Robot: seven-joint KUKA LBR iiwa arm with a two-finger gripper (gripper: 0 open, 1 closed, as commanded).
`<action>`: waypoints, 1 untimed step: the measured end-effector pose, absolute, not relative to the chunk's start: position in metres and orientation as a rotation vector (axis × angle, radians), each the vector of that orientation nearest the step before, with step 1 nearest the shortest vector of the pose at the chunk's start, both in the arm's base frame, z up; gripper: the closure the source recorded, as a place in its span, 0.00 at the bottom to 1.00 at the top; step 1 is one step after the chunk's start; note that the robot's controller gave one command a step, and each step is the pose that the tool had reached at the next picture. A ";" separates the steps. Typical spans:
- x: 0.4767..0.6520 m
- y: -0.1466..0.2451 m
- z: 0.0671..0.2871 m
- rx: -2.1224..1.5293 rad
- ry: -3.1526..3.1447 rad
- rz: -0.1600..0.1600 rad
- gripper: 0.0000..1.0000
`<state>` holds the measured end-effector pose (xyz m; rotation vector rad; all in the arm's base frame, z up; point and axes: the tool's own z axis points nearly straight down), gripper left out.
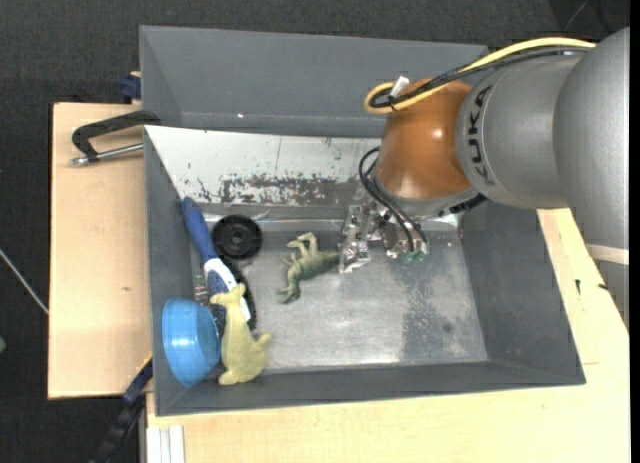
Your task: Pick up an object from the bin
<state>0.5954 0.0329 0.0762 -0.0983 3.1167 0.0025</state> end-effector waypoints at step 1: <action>0.548 0.100 0.075 -0.277 3.119 0.001 1.00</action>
Offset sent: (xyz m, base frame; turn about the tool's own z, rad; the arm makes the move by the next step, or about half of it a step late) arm -0.0507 0.0642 -0.0062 -0.1094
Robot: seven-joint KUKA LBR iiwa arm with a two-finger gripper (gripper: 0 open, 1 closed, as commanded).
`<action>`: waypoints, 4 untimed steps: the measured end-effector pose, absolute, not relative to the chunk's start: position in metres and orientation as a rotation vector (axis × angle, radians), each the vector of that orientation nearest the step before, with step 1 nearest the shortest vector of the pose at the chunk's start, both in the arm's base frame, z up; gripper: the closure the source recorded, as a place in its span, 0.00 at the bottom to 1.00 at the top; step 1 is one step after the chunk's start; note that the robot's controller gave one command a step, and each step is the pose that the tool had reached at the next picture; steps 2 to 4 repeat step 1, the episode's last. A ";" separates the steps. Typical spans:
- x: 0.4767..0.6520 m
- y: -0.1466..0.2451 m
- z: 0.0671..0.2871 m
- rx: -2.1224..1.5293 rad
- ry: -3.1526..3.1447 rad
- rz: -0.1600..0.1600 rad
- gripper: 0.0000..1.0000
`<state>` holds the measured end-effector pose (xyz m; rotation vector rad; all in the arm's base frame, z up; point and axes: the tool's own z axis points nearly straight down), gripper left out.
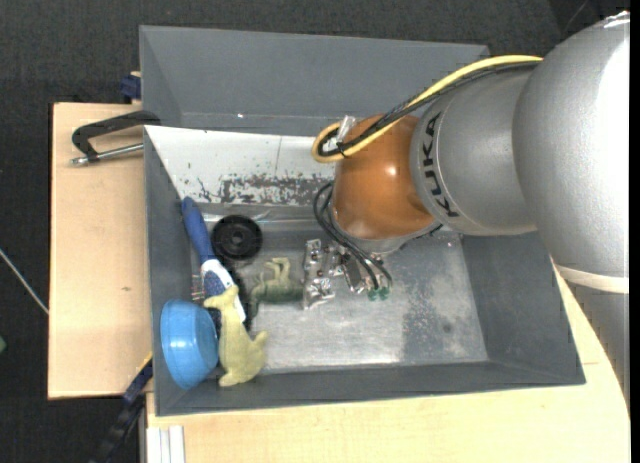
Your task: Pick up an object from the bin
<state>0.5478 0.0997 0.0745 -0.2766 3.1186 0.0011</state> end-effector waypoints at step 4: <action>0.545 0.067 0.234 -0.234 3.118 0.001 1.00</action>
Offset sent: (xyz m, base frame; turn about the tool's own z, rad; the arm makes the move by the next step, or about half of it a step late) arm -0.0050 -0.0325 0.1539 0.0255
